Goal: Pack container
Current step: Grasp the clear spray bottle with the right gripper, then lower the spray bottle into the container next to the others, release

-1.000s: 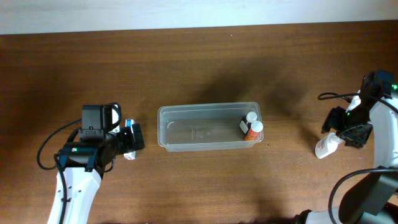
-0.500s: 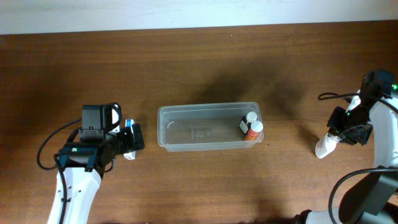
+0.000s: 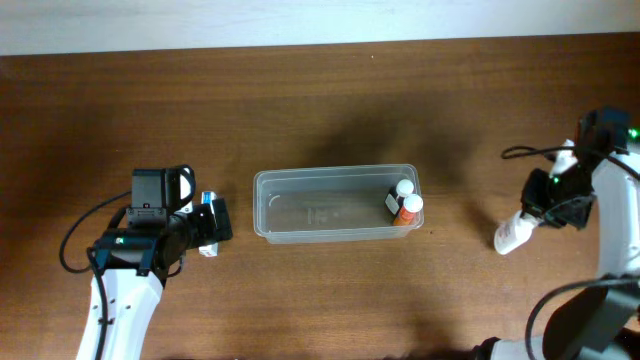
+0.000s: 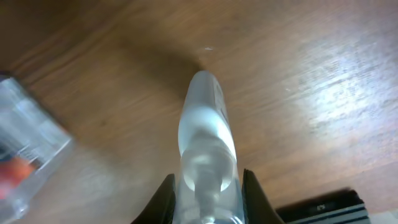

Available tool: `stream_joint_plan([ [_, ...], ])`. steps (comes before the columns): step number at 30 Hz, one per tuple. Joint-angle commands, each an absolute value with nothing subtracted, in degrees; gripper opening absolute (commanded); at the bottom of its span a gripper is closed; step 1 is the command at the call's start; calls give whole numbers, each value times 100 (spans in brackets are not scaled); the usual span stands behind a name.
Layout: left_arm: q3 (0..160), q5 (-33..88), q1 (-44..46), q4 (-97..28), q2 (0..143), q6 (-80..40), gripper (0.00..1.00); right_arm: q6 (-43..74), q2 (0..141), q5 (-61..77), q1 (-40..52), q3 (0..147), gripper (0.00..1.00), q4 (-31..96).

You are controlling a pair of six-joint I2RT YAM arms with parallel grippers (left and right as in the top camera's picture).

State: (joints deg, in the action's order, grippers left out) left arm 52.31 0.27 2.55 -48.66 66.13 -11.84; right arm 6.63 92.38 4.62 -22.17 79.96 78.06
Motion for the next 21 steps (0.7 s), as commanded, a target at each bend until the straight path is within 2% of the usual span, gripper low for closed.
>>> stream_joint_plan([
  [1,5341,84,224,-4869,6628,-1197,100,508,8517,650,-1518,8914,13,8191],
  [7,5341,84,224,-4869,6626,-1194,100,674,8103,692,200,10429,14,8715],
  [12,5341,84,224,-4869,6628,-1194,99,1256,8191,639,1441,10630,15,8460],
  [21,5341,86,224,-4871,6626,-1194,100,1706,9400,338,2285,10626,14,8300],
])
